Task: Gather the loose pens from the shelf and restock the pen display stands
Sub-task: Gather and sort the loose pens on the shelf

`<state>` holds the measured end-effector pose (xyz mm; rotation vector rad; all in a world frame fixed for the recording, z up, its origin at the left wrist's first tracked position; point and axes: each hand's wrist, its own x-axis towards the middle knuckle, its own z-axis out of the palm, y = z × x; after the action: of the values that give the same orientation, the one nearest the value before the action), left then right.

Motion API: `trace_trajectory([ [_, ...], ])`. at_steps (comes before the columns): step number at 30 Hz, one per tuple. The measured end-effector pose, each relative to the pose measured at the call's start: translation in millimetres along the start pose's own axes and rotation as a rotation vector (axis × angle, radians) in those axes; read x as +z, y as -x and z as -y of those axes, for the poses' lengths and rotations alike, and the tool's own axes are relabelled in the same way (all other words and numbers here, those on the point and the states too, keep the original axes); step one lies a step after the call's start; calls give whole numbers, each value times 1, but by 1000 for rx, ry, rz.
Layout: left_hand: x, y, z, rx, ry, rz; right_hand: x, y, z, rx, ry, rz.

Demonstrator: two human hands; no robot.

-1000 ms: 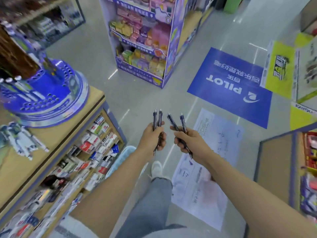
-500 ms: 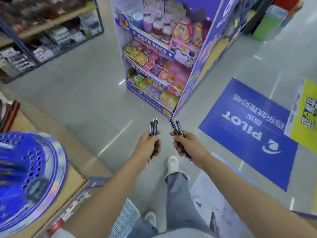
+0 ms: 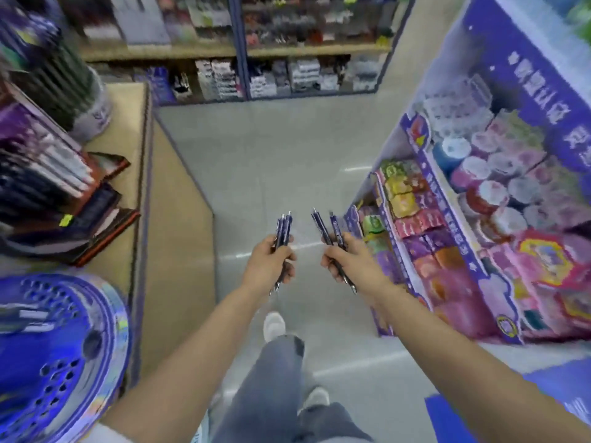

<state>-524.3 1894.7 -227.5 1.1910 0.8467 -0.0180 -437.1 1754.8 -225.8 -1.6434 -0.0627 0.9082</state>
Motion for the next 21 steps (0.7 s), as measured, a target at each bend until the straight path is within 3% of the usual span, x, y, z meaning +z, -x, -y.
trace_trajectory([
  [14, -89, -220, -166, 53, 207, -508, 111, -296, 175, 0, 202, 399],
  [21, -124, -280, -207, 58, 438, -851, 166, -399, 233, -5, 463, 742],
])
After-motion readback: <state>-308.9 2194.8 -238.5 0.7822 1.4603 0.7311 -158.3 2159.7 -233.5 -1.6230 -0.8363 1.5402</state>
